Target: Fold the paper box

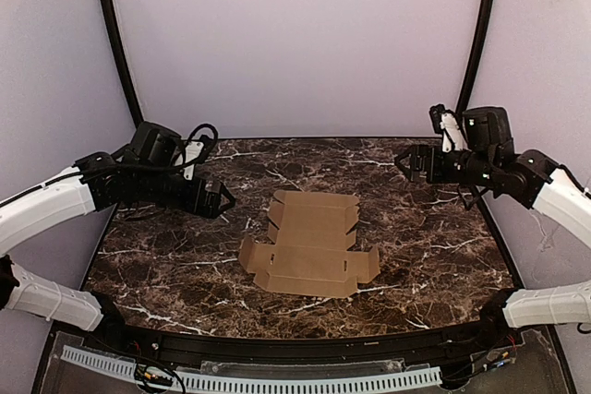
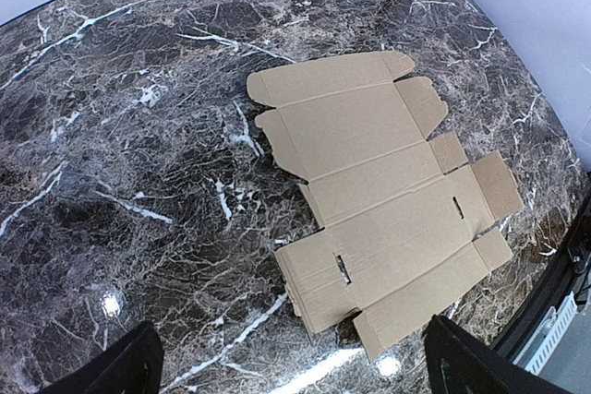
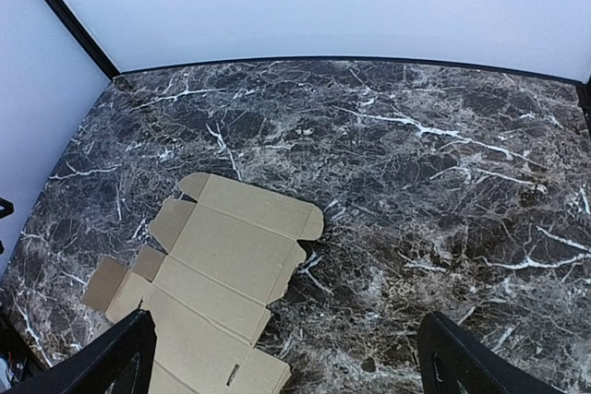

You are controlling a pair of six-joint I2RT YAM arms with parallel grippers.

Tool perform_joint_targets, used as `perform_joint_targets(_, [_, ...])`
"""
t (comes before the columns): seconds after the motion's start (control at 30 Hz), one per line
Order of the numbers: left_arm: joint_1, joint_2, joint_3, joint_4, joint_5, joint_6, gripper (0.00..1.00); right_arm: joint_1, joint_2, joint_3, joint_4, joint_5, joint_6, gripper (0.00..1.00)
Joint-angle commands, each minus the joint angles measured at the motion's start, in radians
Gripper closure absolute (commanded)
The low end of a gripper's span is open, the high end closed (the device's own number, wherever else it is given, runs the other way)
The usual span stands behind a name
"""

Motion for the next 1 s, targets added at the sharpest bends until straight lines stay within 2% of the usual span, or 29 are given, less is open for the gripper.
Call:
perform_joint_targets(0.0, [-0.003, -0.023, 0.011, -0.024, 0.004, 0.002, 0.00, 0.006, -0.006, -0.037, -0.036, -0.062, -0.027, 0.01])
perform_joint_targets(0.23, [-0.003, -0.055, -0.002, -0.031, -0.003, 0.002, 0.00, 0.007, -0.004, -0.104, -0.042, -0.215, -0.067, 0.01])
perform_joint_targets(0.43, [-0.004, -0.100, -0.023, -0.034, -0.017, -0.006, 0.00, 0.089, 0.021, -0.152, -0.053, -0.146, 0.044, 0.04])
perform_joint_targets(0.67, [-0.003, -0.127, -0.032, -0.041, -0.018, -0.010, 0.00, 0.200, 0.125, -0.177, -0.054, -0.112, 0.165, 0.07])
perform_joint_targets(0.97, [-0.004, -0.146, -0.054, -0.048, -0.023, -0.004, 0.00, 0.269, 0.251, -0.215, -0.065, -0.050, 0.261, 0.16])
